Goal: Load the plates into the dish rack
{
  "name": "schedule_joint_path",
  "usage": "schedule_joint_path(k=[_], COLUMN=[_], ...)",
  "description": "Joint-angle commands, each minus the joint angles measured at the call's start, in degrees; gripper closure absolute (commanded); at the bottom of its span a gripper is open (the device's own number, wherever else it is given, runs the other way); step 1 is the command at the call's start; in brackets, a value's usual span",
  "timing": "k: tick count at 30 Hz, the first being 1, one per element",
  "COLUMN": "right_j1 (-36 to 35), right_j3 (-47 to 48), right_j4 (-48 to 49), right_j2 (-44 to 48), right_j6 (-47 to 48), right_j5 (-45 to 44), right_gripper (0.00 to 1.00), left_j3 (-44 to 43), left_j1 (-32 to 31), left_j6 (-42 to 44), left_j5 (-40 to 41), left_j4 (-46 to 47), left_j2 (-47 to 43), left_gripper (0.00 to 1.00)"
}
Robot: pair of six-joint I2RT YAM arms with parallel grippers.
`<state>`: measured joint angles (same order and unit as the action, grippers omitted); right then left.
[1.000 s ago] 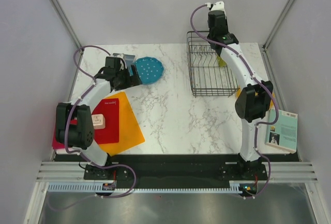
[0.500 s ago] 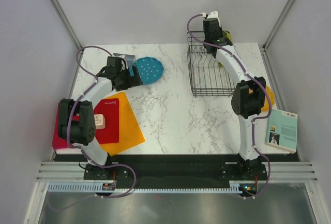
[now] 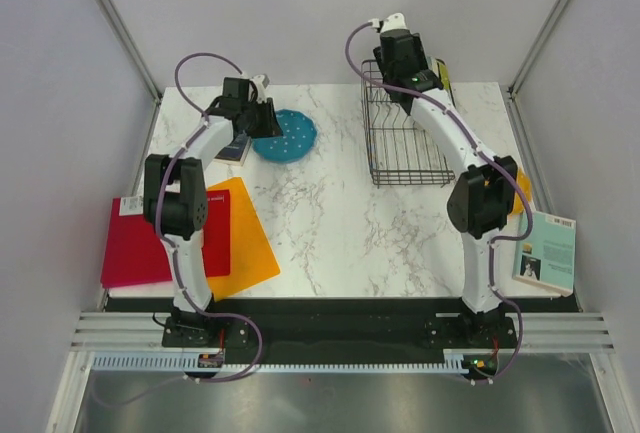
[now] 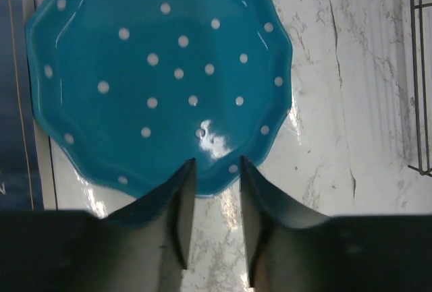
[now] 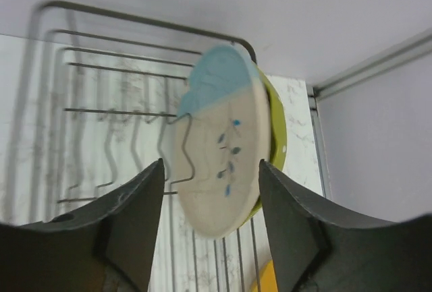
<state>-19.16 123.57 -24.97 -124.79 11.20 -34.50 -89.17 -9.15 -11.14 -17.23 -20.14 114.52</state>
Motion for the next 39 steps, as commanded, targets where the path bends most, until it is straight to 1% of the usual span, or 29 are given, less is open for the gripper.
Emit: schedule_joint_path(k=[1,2,5,6,13,16,19,20,21,24,27,28,32,34,37,38,39], right_j1=[-8.5,-10.1,-12.2,-12.3,-12.5,-12.4,-12.5,-12.4,-12.4,-12.4,-12.4,-12.3,-12.4,-12.4,-12.3,-12.3,-12.2], right_j3=[-3.3,-6.2,-11.3,-12.3,-18.6,-20.7,-23.1,-25.0,-26.3,-31.0,-35.0,-36.8,-42.0,-44.3,-49.7,-50.8,-51.9], right_j4=[2.6,2.6,2.4,1.9,0.8,-0.6,-2.9,-3.2,-3.6,-4.9,-6.2,-6.5,-7.8,-8.3,-9.1,-9.2,-9.5], right_j2=[14.1,15.4,19.4,20.1,23.2,24.1,25.8,26.3,26.8,29.0,31.3,32.6,36.4,38.7,42.5,43.6,44.6], right_j6=[5.1,5.0,3.0,2.6,1.8,0.2,-2.3,-3.1,-4.9,-7.8,-9.3,-9.9,-10.8,-11.1,-13.5,-14.3,-14.3], right_j5=[3.7,4.9,7.0,7.6,7.9,10.0,13.0,13.6,14.2,17.2,19.0,20.0,21.8,22.5,24.4,26.1,27.8], right_gripper=[0.32,0.32,0.31,0.31,0.29,0.28,0.25,0.25,0.25,0.24,0.24,0.24,0.24,0.23,0.23,0.23,0.22], left_j3=[-9.6,-11.0,-10.5,-10.2,-5.6,-3.0,1.6,5.0,6.5,12.9,20.7,24.4,30.2,33.3,35.7,35.8,35.6], left_j1=[-0.3,-0.3,-1.0,-1.2,-4.0,-6.3,-9.0,-10.4,-11.4,-14.9,-18.5,-19.3,-24.6,-26.1,-29.1,-30.0,-30.0], left_j6=[2.3,1.6,0.3,0.2,0.5,1.3,1.4,0.9,0.2,-0.5,-0.3,-0.3,0.9,0.7,1.2,1.5,1.5], left_j5=[-3.9,-4.0,-4.0,-4.1,-5.5,-6.4,-7.1,-8.0,-8.3,-10.0,-10.6,-10.8,-9.8,-9.6,-8.3,-7.1,-6.1], left_j4=[-2.5,-2.8,-3.1,-3.2,-5.1,-7.7,-9.6,-9.5,-9.7,-10.2,-10.1,-9.2,-7.9,-6.3,-4.1,-3.9,-3.2], left_j2=[8.3,9.2,11.2,11.5,11.6,10.7,8.0,6.8,5.8,1.8,-4.8,-8.9,-17.0,-19.4,-23.9,-24.9,-28.4], left_gripper=[0.71,0.81,0.97,0.98,0.98,0.98,0.98,0.98,0.98,0.98,0.98,0.98,0.98,0.98,0.98,0.96,0.84])
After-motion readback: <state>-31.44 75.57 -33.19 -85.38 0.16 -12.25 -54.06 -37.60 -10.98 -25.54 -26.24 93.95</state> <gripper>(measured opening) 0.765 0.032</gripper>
